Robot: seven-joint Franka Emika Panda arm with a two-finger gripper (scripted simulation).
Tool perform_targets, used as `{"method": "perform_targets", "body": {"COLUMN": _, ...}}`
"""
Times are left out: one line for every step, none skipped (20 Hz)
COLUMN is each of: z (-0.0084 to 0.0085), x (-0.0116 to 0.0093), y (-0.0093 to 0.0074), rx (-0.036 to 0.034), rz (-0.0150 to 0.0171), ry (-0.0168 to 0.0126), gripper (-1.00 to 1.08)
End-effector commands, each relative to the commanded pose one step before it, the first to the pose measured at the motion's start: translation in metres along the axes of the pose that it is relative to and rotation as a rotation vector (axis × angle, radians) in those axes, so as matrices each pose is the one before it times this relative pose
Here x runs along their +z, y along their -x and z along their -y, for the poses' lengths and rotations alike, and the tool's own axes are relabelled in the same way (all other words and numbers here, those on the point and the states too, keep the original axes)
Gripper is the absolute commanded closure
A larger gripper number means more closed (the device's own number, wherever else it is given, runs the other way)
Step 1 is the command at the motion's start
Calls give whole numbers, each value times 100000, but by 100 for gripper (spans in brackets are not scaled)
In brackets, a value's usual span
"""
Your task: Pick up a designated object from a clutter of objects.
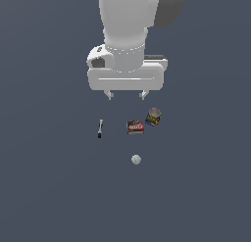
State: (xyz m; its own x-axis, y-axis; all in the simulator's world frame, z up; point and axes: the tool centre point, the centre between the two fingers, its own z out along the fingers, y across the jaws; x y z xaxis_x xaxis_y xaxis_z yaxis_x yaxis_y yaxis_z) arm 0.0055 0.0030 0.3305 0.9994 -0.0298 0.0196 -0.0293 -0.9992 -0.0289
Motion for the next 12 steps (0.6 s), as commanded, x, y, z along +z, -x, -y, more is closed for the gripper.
{"method": "perform_targets", "body": {"z": -1, "x": 0, "y": 0, "rx": 0, "rz": 0, "ry": 0, "gripper": -92}}
{"method": "perform_targets", "body": {"z": 5, "x": 11, "y": -22, "rx": 0, "rz": 0, "ry": 0, "gripper": -92}}
{"method": "perform_targets", "body": {"z": -25, "x": -72, "y": -9, "rx": 87, "rz": -186, "ry": 26, "gripper": -92}}
{"method": "perform_targets", "body": {"z": -23, "x": -69, "y": -42, "rx": 101, "rz": -215, "ry": 29, "gripper": -92}}
{"method": "perform_targets", "body": {"z": -35, "x": -104, "y": -53, "rx": 142, "rz": -312, "ry": 43, "gripper": -92}}
{"method": "perform_targets", "body": {"z": -43, "x": -129, "y": -70, "rx": 168, "rz": -387, "ry": 55, "gripper": -92}}
{"method": "perform_targets", "body": {"z": -53, "x": -157, "y": -82, "rx": 182, "rz": -459, "ry": 68, "gripper": -92}}
{"method": "perform_targets", "body": {"z": -48, "x": -144, "y": -72, "rx": 137, "rz": -404, "ry": 64, "gripper": -92}}
{"method": "perform_targets", "body": {"z": -38, "x": -115, "y": -55, "rx": 80, "rz": -309, "ry": 53, "gripper": -92}}
{"method": "perform_targets", "body": {"z": -28, "x": -84, "y": -39, "rx": 29, "rz": -213, "ry": 40, "gripper": -92}}
{"method": "perform_targets", "body": {"z": -19, "x": -51, "y": -24, "rx": -12, "rz": -116, "ry": 25, "gripper": -92}}
{"method": "perform_targets", "body": {"z": -31, "x": -3, "y": -18, "rx": 0, "rz": 0, "ry": 0, "gripper": -92}}
